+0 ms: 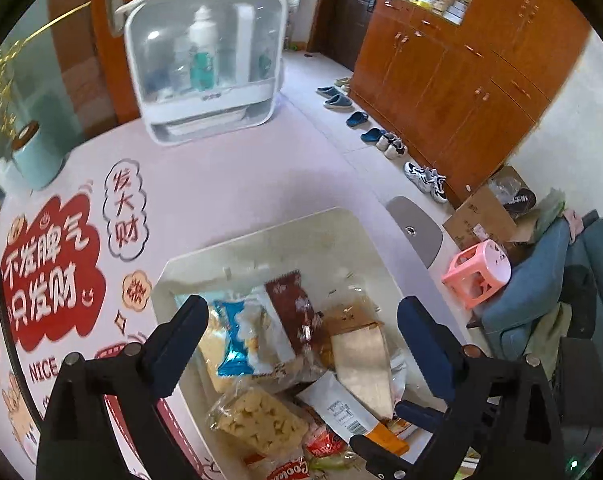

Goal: Organize snacks

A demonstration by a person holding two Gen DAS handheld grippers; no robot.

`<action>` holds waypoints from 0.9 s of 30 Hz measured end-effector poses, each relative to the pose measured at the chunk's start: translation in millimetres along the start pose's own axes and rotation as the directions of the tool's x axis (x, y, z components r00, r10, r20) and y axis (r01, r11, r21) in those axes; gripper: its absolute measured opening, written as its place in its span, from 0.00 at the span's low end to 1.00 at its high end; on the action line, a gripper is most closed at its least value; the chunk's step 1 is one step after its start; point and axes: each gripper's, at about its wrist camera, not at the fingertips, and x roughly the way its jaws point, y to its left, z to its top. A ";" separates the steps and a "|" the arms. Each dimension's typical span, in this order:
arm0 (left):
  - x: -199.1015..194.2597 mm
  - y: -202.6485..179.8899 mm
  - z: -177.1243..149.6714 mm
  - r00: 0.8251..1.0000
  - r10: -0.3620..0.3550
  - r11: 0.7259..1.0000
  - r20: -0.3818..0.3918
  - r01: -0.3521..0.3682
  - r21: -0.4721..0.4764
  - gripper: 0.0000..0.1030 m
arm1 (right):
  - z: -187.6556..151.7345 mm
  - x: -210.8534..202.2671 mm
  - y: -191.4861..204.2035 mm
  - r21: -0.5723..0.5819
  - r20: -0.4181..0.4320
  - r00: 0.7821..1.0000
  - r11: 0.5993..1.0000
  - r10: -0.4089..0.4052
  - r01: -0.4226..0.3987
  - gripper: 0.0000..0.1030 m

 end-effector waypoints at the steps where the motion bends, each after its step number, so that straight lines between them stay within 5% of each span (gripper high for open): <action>1: -1.1 3.2 -1.5 1.000 0.004 1.000 0.002 -0.004 -0.008 0.92 | -2.0 0.9 1.8 -0.009 -0.001 1.000 1.000 0.005 -0.005 0.47; 16: -70.8 64.8 -52.0 0.989 0.120 0.988 0.085 -0.111 -0.109 0.92 | -18.5 -13.5 35.2 -0.077 0.104 0.992 0.994 -0.072 0.080 0.48; 27: -146.4 111.1 -117.6 0.956 0.248 0.963 0.156 -0.226 -0.148 0.92 | -46.7 -31.8 95.5 -0.207 0.193 0.972 0.963 -0.132 0.171 0.48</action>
